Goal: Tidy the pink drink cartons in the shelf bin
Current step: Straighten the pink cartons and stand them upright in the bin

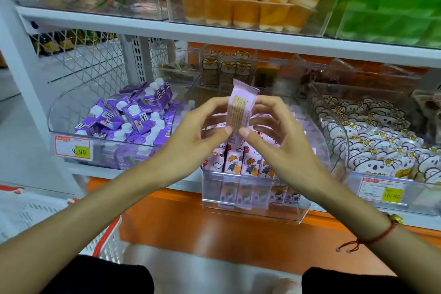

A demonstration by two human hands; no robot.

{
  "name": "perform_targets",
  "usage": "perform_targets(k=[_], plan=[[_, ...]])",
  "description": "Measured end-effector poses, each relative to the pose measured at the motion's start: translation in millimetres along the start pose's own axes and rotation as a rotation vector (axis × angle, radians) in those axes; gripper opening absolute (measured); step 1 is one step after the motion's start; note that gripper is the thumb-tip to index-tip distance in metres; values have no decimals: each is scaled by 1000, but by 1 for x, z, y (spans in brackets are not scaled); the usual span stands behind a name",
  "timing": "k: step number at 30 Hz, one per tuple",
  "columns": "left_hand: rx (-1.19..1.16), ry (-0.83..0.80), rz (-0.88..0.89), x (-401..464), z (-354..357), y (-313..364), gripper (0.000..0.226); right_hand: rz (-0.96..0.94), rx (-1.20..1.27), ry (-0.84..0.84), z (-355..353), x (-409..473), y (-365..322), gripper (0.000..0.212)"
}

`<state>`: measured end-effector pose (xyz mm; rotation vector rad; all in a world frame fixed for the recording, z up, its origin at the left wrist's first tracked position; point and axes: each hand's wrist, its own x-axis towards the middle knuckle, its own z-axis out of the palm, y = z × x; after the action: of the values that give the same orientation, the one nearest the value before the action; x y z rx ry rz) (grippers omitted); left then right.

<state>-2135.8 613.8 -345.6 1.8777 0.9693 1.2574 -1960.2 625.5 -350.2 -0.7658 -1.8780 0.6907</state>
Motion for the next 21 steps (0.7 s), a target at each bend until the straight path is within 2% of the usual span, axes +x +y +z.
perform_targets(k=[5,10,12,15,19,21], plan=[[-56,50,-30,2,0,1,36,26,-43,6,1,0,2,46],[-345,225,-153,7,-3,12,38,-31,-118,39,7,-2,-1,68],[-374,270,-192,6,-1,13,42,-71,-127,75,12,-1,-3,59],[-337,279,-237,5,4,11,55,-63,-113,161,15,1,-7,33],[-375,352,-194,8,-4,10,79,119,60,135,7,6,-8,18],[-371,297,-180,9,-12,10,74,236,166,120,3,9,-5,15]])
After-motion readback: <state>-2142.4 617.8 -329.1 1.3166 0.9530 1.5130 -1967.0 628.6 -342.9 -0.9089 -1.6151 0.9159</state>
